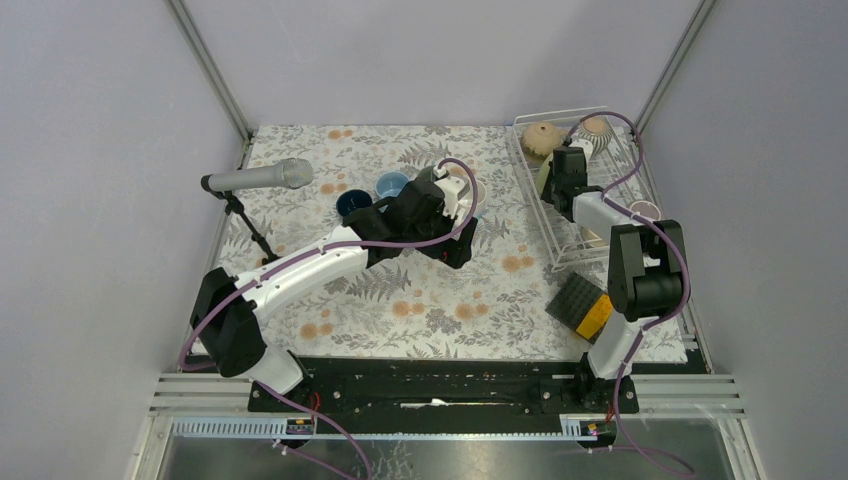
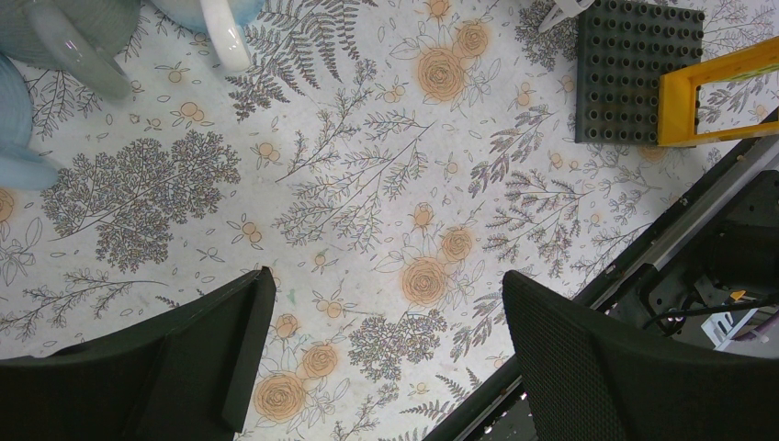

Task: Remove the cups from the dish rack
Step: Unload the cup from the dish rack.

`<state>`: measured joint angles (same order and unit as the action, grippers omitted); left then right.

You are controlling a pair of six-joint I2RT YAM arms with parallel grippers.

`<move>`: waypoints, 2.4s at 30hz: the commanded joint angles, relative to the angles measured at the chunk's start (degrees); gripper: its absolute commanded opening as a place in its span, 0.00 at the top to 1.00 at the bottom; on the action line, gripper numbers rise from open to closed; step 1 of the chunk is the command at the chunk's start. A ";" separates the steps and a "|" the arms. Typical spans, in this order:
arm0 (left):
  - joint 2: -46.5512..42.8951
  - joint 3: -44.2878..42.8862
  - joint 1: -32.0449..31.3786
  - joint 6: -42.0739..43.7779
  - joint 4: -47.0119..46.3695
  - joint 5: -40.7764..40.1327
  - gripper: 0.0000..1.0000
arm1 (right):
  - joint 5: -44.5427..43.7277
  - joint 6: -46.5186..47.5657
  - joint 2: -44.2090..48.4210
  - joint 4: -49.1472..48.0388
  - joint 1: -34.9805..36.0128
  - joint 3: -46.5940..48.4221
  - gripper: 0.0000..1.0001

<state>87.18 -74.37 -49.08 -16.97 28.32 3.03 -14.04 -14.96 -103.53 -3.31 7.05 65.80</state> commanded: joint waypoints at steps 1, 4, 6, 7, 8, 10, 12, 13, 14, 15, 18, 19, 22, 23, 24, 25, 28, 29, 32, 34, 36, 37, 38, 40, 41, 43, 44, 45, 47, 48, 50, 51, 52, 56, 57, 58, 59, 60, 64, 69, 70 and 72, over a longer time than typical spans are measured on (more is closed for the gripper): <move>0.08 0.24 0.29 0.10 -2.78 0.39 0.01 | 1.44 0.48 -1.54 4.96 2.61 1.00 0.78; 0.01 0.19 0.30 0.10 -2.75 0.40 0.01 | 1.10 0.63 -0.71 5.55 2.61 1.79 0.91; 0.09 0.23 0.30 0.07 -2.86 0.40 0.01 | 0.46 0.68 -0.01 6.10 2.62 2.35 0.99; 0.12 0.19 0.34 0.02 -2.80 0.33 0.01 | 0.22 0.76 0.41 6.38 2.62 2.65 1.00; 0.10 0.13 0.32 0.01 -2.87 0.32 0.01 | -0.06 0.85 0.68 6.72 2.60 3.04 1.00; 0.19 0.10 0.36 -0.12 -2.90 0.40 0.01 | -0.61 0.89 1.37 7.59 2.61 3.85 1.00; 0.34 0.04 0.34 -0.29 -2.91 0.40 0.01 | -0.92 0.94 2.28 8.30 2.62 4.50 1.00; 0.38 0.06 0.35 -0.38 -2.88 0.32 0.01 | -1.23 0.89 2.78 8.46 2.61 4.83 1.00; 0.37 0.14 0.31 -0.49 -3.08 0.31 0.01 | -1.66 0.90 3.21 8.61 2.62 5.12 1.00; 0.36 0.18 0.32 -0.64 -3.24 0.31 0.01 | -2.11 0.89 3.67 8.85 2.62 5.50 1.00; 0.33 0.52 0.33 -1.16 -3.67 0.23 0.01 | -3.53 0.69 4.18 10.04 2.62 7.02 1.00; 0.33 0.60 0.35 -1.32 -3.88 0.22 0.01 | -3.77 0.64 4.27 10.42 2.58 7.51 1.00; 0.39 0.63 0.32 -1.82 -4.20 0.31 0.01 | -4.86 0.13 5.07 11.19 2.57 8.46 1.00; 0.32 0.70 0.31 -2.03 -4.32 0.31 0.01 | -5.27 0.03 5.42 11.37 2.61 8.72 1.00; 0.30 0.79 0.34 -2.26 -4.51 0.29 0.01 | -5.70 -0.04 5.84 11.56 2.62 9.00 1.00; 0.20 0.87 0.35 -2.44 -4.69 0.38 0.01 | -6.04 -0.07 6.21 11.77 2.62 9.30 1.00; 0.03 1.13 0.33 -3.24 -5.13 0.66 0.01 | -6.96 -0.12 7.17 12.34 2.62 10.14 1.00; 0.00 1.08 0.31 -3.57 -5.25 0.86 0.01 | -7.27 -0.09 7.55 12.51 2.62 10.33 1.00; -0.53 1.72 0.31 -4.98 -6.09 1.18 0.01 | -7.71 -0.16 8.50 13.02 2.62 10.90 1.00; -1.09 2.53 0.34 -6.46 -7.12 1.38 0.01 | -7.83 -0.25 9.17 13.35 2.62 11.03 1.00; -1.77 3.74 0.30 -8.22 -8.60 1.60 0.01 | -8.09 -0.44 10.02 13.83 2.62 11.18 1.00; -2.20 4.51 0.28 -9.19 -9.36 1.63 0.01 | -8.11 -0.53 10.56 13.98 2.60 11.19 1.00; -2.62 5.27 0.36 -10.08 -10.28 1.63 0.01 | -8.11 -0.55 11.18 14.09 2.62 11.19 1.00; -3.82 7.06 0.29 -12.08 -12.32 1.48 0.01 | -7.99 -0.53 12.43 14.62 2.58 11.27 1.00; -4.42 7.93 0.24 -13.11 -13.43 1.39 0.01 | -8.04 -0.55 13.11 15.05 2.57 11.39 1.00; -5.70 9.82 0.25 -15.20 -15.69 0.99 0.01 | -7.49 -0.66 14.37 16.02 2.57 11.71 1.00; -6.27 10.79 0.26 -16.43 -17.16 0.81 0.01 | -7.03 -0.88 15.17 16.50 2.61 11.90 1.00; -6.98 11.85 0.27 -17.66 -19.37 0.75 0.01 | -6.59 -1.06 15.96 16.84 2.62 11.97 1.00; -8.19 14.12 0.39 -20.72 -23.24 0.96 0.01 | -5.31 -1.65 17.37 17.53 2.83 11.83 1.00; -8.70 15.22 0.34 -22.40 -25.22 1.18 0.01 | -4.95 -1.77 18.07 17.88 3.04 11.73 1.00; -9.46 17.96 0.36 -25.82 -29.88 1.28 0.01 | -4.05 -2.03 19.28 18.95 3.82 11.81 1.00; -9.89 19.19 0.37 -27.64 -32.27 1.11 0.01 | -3.33 -2.41 19.94 19.35 4.23 11.70 1.00; -10.34 20.65 0.33 -29.43 -34.76 1.00 0.01 | -2.34 -2.73 20.59 19.65 4.78 11.57 1.00; -11.51 25.61 1.10 -36.79 -44.16 1.10 0.01 | 0.43 -4.17 23.70 20.64 7.30 10.40 1.00; -11.75 26.83 1.41 -38.15 -46.35 1.06 0.01 | 1.33 -4.59 24.43 20.67 8.04 9.95 1.00; -12.05 28.14 1.81 -39.62 -48.69 1.08 0.01 | 2.03 -5.13 25.25 20.63 8.58 9.36 1.00; -12.37 29.43 2.32 -41.29 -51.30 1.19 0.01 | 3.06 -5.82 26.02 20.58 9.02 8.73 1.00; -12.70 30.94 3.15 -42.69 -53.95 1.26 0.01 | 4.90 -6.58 26.83 20.64 9.41 8.13 1.00; -12.11 35.18 6.32 -48.85 -64.44 2.86 0.01 | 10.88 -10.74 29.67 19.16 11.28 4.88 1.00; -8.17 39.07 9.66 -56.33 -76.66 5.58 0.01 | 17.26 -15.36 31.04 16.92 13.52 2.05 1.00; -7.22 39.51 10.04 -57.48 -78.84 6.00 0.01 | 18.31 -16.34 31.16 16.36 14.00 1.64 1.00; -5.15 39.66 10.66 -59.48 -82.04 6.76 0.01 | 19.97 -17.61 31.28 15.35 15.18 0.74 1.00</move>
<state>78.89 -35.81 -39.55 -69.60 -39.03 6.57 0.05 -28.03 -74.98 19.97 20.08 66.92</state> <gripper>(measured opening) 0.987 0.232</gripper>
